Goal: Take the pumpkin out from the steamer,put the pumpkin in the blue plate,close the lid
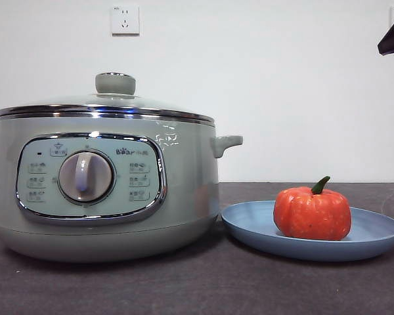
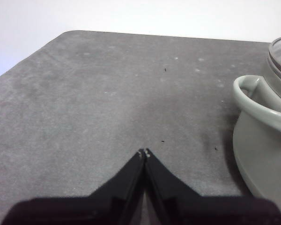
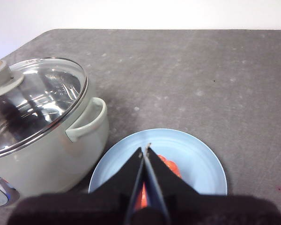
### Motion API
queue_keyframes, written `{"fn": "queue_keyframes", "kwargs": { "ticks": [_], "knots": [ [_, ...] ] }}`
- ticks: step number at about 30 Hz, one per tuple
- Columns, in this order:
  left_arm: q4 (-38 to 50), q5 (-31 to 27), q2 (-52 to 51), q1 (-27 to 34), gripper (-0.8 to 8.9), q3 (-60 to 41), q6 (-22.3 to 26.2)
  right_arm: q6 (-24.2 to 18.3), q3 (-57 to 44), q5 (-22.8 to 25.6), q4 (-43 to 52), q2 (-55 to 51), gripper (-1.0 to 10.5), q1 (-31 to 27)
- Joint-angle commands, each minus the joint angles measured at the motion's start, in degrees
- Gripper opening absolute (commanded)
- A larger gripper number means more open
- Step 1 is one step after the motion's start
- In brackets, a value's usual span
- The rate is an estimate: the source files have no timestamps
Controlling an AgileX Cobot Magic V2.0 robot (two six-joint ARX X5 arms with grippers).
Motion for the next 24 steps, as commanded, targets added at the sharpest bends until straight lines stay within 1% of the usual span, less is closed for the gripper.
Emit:
{"fn": "queue_keyframes", "kwargs": {
  "ticks": [1,24],
  "knots": [
    [0.5,0.0,-0.2,0.2,-0.03,-1.0,-0.5,0.5,-0.3,0.0,0.3,-0.1,-0.1,0.1],
    [-0.9,-0.1,-0.2,0.2,-0.03,-1.2,-0.5,0.5,-0.3,0.0,0.3,-0.1,-0.1,0.1]
  ]
}}
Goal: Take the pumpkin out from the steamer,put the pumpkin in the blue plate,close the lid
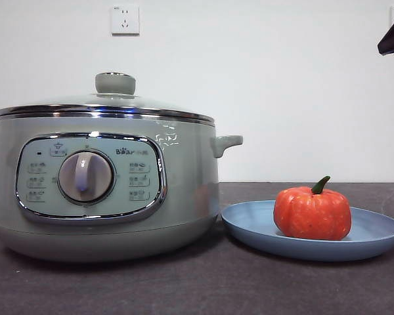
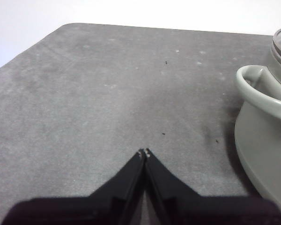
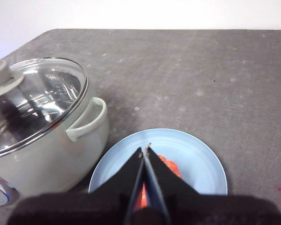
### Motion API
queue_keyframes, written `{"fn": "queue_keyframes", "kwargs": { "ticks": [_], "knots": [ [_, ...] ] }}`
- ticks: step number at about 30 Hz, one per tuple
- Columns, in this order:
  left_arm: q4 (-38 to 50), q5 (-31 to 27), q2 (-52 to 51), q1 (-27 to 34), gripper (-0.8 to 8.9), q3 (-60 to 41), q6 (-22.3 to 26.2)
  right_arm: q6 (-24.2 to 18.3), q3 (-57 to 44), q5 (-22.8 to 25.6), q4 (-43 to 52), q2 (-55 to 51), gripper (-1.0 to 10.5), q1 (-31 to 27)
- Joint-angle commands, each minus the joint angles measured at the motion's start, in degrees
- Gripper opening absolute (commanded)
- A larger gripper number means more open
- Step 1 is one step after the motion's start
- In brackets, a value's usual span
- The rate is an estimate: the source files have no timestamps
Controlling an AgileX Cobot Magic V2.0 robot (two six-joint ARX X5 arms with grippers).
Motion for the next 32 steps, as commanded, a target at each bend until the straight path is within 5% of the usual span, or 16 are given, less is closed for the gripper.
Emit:
{"fn": "queue_keyframes", "kwargs": {
  "ticks": [1,18,20,32],
  "knots": [
    [0.2,-0.1,-0.2,0.2,-0.03,-0.9,-0.5,0.5,-0.3,0.0,0.3,-0.1,-0.1,0.1],
    [0.2,-0.1,-0.2,0.2,-0.03,-0.9,-0.5,0.4,-0.3,0.0,-0.1,-0.1,-0.1,0.1],
    [0.2,-0.1,-0.2,0.2,-0.03,-0.9,-0.5,-2.8,-0.3,0.1,-2.1,-1.4,0.0,-0.3],
    [0.2,-0.1,-0.2,0.2,-0.03,-0.9,-0.5,-13.3,-5.9,-9.5,-5.6,-14.3,0.0,-20.7]
  ]
}}
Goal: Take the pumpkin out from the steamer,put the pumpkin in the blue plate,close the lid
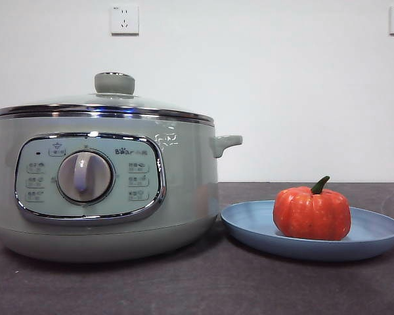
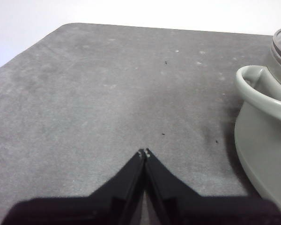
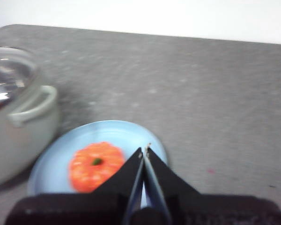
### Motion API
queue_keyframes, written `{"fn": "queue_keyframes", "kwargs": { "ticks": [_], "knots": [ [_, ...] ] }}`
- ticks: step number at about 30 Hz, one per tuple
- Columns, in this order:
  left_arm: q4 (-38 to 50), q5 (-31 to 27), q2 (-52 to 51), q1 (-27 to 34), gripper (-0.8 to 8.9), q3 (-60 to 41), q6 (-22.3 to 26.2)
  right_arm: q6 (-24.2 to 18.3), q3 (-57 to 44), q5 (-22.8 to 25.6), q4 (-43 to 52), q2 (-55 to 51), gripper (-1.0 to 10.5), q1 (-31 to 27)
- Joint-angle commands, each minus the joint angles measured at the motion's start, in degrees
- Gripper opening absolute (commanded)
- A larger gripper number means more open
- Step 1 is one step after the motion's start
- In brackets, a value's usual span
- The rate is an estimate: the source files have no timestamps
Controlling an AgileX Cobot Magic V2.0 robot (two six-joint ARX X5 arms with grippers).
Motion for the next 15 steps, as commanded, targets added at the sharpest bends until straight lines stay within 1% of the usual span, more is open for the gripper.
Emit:
{"fn": "queue_keyframes", "kwargs": {
  "ticks": [1,5,9,15],
  "knots": [
    [0.2,-0.1,-0.2,0.2,-0.03,-0.9,-0.5,-3.2,-3.0,-1.0,3.3,-2.6,0.0,-2.8],
    [0.2,-0.1,-0.2,0.2,-0.03,-0.9,-0.5,-3.3,-8.1,-1.0,8.2,-7.3,0.0,-4.4],
    [0.2,-0.1,-0.2,0.2,-0.03,-0.9,-0.5,-3.1,-13.7,-0.9,11.1,-11.5,0.0,-5.5],
    [0.2,-0.1,-0.1,0.2,-0.03,-0.9,-0.5,0.5,-20.3,-0.7,12.1,-15.0,0.0,-7.2]
  ]
}}
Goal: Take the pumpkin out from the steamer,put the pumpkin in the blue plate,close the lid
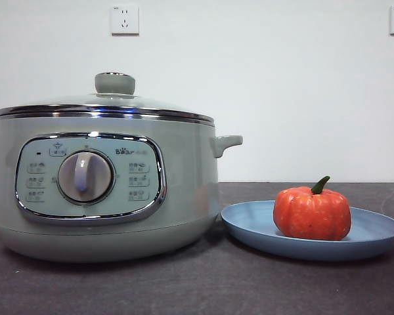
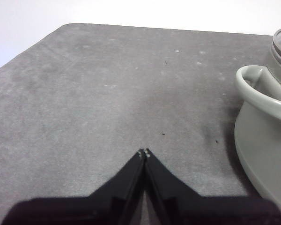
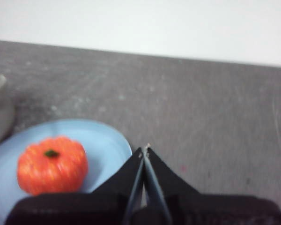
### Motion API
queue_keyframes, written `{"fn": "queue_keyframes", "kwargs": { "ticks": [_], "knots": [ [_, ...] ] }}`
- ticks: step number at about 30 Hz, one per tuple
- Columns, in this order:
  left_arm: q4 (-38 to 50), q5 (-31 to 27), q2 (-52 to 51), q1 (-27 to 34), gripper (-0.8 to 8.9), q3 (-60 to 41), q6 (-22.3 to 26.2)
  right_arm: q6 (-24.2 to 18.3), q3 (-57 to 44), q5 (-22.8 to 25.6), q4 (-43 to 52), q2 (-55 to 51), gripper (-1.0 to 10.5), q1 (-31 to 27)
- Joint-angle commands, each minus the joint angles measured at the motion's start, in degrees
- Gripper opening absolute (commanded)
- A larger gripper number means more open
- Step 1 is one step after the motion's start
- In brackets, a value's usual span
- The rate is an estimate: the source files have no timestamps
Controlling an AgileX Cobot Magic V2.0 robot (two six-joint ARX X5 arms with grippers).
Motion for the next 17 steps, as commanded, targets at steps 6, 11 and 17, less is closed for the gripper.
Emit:
{"fn": "queue_keyframes", "kwargs": {
  "ticks": [6,11,17],
  "knots": [
    [0.2,-0.1,-0.2,0.2,-0.03,-0.9,-0.5,3.7,-4.8,0.2,0.7,-3.1,0.0,-0.9],
    [0.2,-0.1,-0.2,0.2,-0.03,-0.9,-0.5,3.8,-4.8,0.3,0.7,-3.1,0.0,-0.9],
    [0.2,-0.1,-0.1,0.2,-0.03,-0.9,-0.5,3.8,-4.8,0.3,0.7,-3.1,0.0,-0.9]
  ]
}}
